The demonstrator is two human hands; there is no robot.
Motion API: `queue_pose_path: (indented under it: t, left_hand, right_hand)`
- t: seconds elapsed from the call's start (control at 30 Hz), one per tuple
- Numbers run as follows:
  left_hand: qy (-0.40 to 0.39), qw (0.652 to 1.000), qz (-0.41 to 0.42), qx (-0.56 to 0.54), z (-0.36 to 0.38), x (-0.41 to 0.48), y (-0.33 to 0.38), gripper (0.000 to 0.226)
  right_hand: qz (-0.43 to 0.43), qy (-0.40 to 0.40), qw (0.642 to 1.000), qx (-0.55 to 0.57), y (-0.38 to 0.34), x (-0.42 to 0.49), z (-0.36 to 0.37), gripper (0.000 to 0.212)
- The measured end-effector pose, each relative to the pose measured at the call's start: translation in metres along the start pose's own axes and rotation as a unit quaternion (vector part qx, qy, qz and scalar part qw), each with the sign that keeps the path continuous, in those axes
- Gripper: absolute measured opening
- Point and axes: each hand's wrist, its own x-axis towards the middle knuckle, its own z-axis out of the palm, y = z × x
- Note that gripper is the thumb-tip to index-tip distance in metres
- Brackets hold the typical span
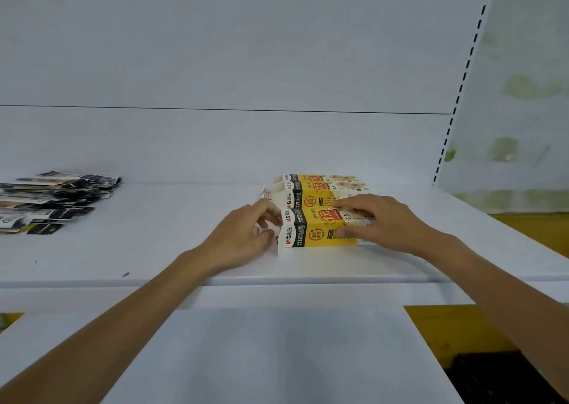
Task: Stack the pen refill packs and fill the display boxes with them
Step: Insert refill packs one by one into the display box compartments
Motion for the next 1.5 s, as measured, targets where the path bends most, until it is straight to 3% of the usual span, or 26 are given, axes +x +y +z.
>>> queue_pose_path:
  t: [0.13,0.2,0.3,0.5,0.6,0.73,0.93,1.23,1.33,1.5]
  left_hand:
    - [-0.048,0.997,0.022,0.064,0.0,0.003,-0.005,0.042]
    - [-0.068,0.995,0.025,0.074,0.004,0.002,-0.004,0.036]
    - [-0.061,0.998,0.013,0.007,0.001,0.002,-0.004,0.026]
    - [0.015,0.997,0.026,0.072,-0.011,0.003,-0.026,0.018]
    - [0.04,0.994,0.01,0.096,-0.021,0.004,-0.037,0.019]
    - [0.066,0.99,-0.024,0.119,-0.038,0.0,-0.054,0.024]
    - [0.114,0.98,-0.076,0.147,-0.084,-0.051,-0.096,0.036]
    - [0.252,0.938,-0.164,0.172,-0.196,-0.155,-0.183,0.028]
    - [0.262,0.929,-0.189,0.18,-0.233,-0.188,-0.223,0.035]
    - [0.257,0.925,-0.19,0.208,-0.31,-0.227,-0.3,0.021]
  right_hand:
    - [-0.001,0.006,1.0,-0.018,0.001,0.001,0.001,0.055]
    - [0.002,0.011,1.0,-0.019,0.002,0.005,0.002,0.055]
    - [-0.034,0.059,0.996,-0.049,0.003,0.01,0.006,0.065]
    - [-0.03,0.11,0.989,-0.098,0.006,0.016,0.017,0.076]
    - [-0.026,0.127,0.99,-0.063,-0.012,0.022,0.016,0.064]
    - [-0.057,0.167,0.983,0.059,-0.061,0.05,0.005,0.049]
    - [-0.167,0.22,0.953,0.125,-0.155,0.119,0.024,0.054]
    - [-0.241,0.185,0.912,0.276,-0.329,0.188,0.095,0.057]
    - [-0.273,0.177,0.9,0.29,-0.393,0.207,0.126,0.057]
    - [-0.284,0.18,0.907,0.254,-0.483,0.246,0.172,0.056]
